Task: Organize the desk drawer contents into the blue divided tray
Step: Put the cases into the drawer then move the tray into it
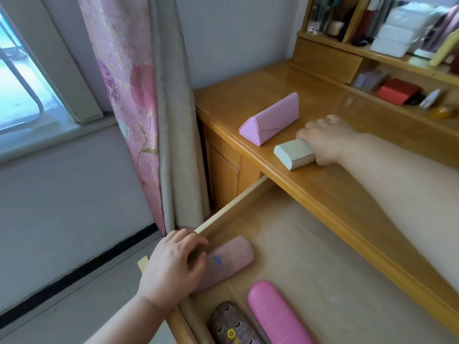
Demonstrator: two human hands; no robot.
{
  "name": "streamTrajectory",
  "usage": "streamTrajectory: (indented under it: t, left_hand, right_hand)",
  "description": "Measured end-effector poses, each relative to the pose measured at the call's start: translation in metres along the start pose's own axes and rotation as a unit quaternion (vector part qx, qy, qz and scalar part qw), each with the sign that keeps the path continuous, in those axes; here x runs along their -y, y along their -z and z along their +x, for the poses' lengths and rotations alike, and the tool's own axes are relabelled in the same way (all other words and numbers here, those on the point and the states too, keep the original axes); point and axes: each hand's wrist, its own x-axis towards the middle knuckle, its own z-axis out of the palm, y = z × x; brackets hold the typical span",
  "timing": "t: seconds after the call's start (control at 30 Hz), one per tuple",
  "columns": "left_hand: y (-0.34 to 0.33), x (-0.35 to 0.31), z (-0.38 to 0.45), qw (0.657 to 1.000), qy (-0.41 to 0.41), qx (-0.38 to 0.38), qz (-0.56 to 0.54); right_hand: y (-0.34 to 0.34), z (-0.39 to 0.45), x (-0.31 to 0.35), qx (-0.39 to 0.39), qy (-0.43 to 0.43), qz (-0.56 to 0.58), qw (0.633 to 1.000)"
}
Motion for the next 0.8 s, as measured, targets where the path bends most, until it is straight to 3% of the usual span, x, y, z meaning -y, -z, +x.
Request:
streamTrajectory:
  t: [0.07, 0.17, 0.27, 0.33, 0.47, 0.6, 0.73, 0.8]
  left_hand:
    - [0.0, -0.002, -0.001, 0.999, -0.015, 0.024, 0.018]
    - [-0.007, -0.012, -0.003, 0.987, -0.051, 0.126, 0.091]
    - [-0.028, -0.025, 0.0, 0.955, -0.001, 0.232, 0.186]
    - [-0.038, -0.034, 0.002, 0.934, 0.058, 0.259, 0.237]
    - [-0.044, -0.044, -0.002, 0.924, 0.066, 0.271, 0.263]
    - [-0.034, -0.046, -0.019, 0.946, 0.07, 0.267, 0.169]
    - [-0.011, -0.03, -0.042, 0.967, 0.007, 0.205, 0.151]
    - [0.0, -0.021, -0.049, 0.983, -0.025, 0.158, 0.087]
  right_hand:
    - [0.002, -0.024, -0.005, -0.01, 0.009, 0.098, 0.995]
    - [0.015, -0.07, 0.004, -0.068, 0.021, 0.31, 0.948]
    - [0.02, -0.105, 0.036, -0.051, 0.074, 0.422, 0.902]
    - [0.01, -0.116, 0.061, -0.007, 0.111, 0.42, 0.901]
    - [-0.026, -0.12, 0.105, 0.038, 0.106, 0.272, 0.956]
    - [-0.051, -0.113, 0.144, 0.022, 0.077, 0.277, 0.957]
    - [-0.067, -0.092, 0.163, 0.022, 0.06, 0.275, 0.959]
    - [-0.072, -0.082, 0.172, 0.017, 0.083, 0.252, 0.964]
